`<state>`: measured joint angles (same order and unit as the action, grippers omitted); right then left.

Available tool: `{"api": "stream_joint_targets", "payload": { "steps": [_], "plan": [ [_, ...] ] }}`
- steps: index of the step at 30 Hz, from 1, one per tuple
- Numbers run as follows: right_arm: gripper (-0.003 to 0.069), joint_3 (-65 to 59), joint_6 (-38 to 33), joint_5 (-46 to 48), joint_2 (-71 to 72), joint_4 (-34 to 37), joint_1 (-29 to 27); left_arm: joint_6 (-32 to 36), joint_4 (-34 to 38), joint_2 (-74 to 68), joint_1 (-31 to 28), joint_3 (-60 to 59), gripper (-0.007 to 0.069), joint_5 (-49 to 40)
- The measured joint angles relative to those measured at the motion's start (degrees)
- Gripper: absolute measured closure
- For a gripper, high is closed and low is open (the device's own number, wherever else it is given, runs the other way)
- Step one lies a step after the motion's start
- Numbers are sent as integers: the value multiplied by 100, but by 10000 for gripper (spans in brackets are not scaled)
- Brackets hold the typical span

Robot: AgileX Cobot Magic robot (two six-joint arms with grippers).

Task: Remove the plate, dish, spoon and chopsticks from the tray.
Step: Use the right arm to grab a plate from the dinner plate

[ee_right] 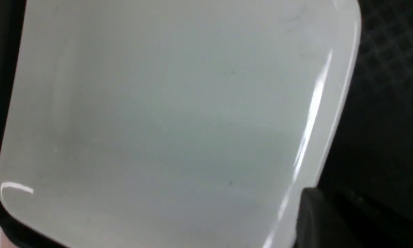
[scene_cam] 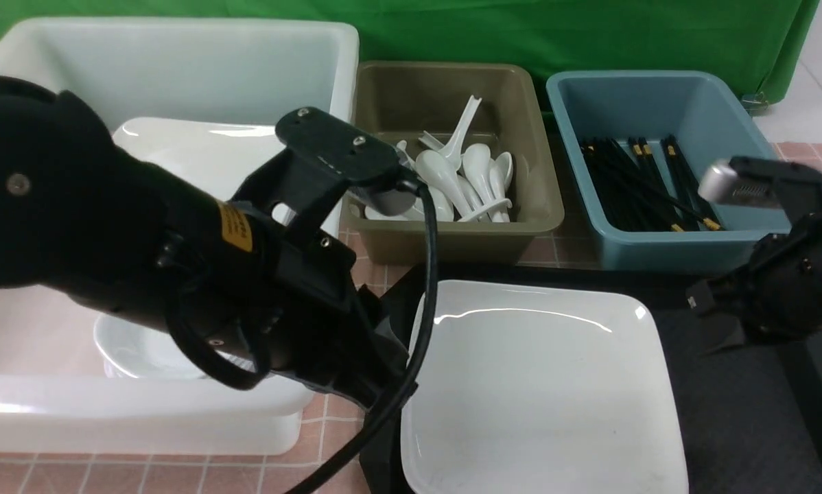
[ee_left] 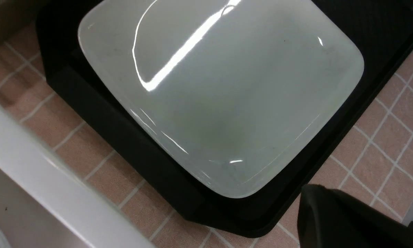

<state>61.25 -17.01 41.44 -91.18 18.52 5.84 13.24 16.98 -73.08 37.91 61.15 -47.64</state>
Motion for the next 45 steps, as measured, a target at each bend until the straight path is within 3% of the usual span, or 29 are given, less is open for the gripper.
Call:
{"api": "stream_joint_targets", "payload": {
  "steps": [1,2,3,6,9,16,21,25,33,40,45],
  "plan": [
    [438,29,-116,-170,-250,171,-57,-6,-34,0,0,0,625,11],
    [427,39,-136,-193,-286,171,-62,-6,-33,0,0,0,625,11],
    [342,164,-215,-373,-594,257,-92,-15,-52,0,0,0,625,14],
    [232,451,-272,-607,-1121,308,-106,-20,-52,0,0,0,625,14],
    [194,749,-272,-734,-1590,341,-106,-30,-52,0,0,0,625,14],
    [182,1288,-279,-778,-2302,372,-67,-34,-52,0,0,0,625,14],
    [241,1331,-423,-706,-2488,378,74,-80,-52,0,0,0,625,42],
    [365,1362,-632,-627,-2525,377,81,-149,-93,0,0,0,625,42],
    [392,1362,-778,-239,-2321,299,74,-192,-228,0,0,0,625,42],
    [565,1362,-881,699,-871,358,86,-1006,-1076,0,0,0,625,-105],
    [585,1448,-902,932,45,166,93,-1468,-1823,0,0,20,625,-162]
  ]
}}
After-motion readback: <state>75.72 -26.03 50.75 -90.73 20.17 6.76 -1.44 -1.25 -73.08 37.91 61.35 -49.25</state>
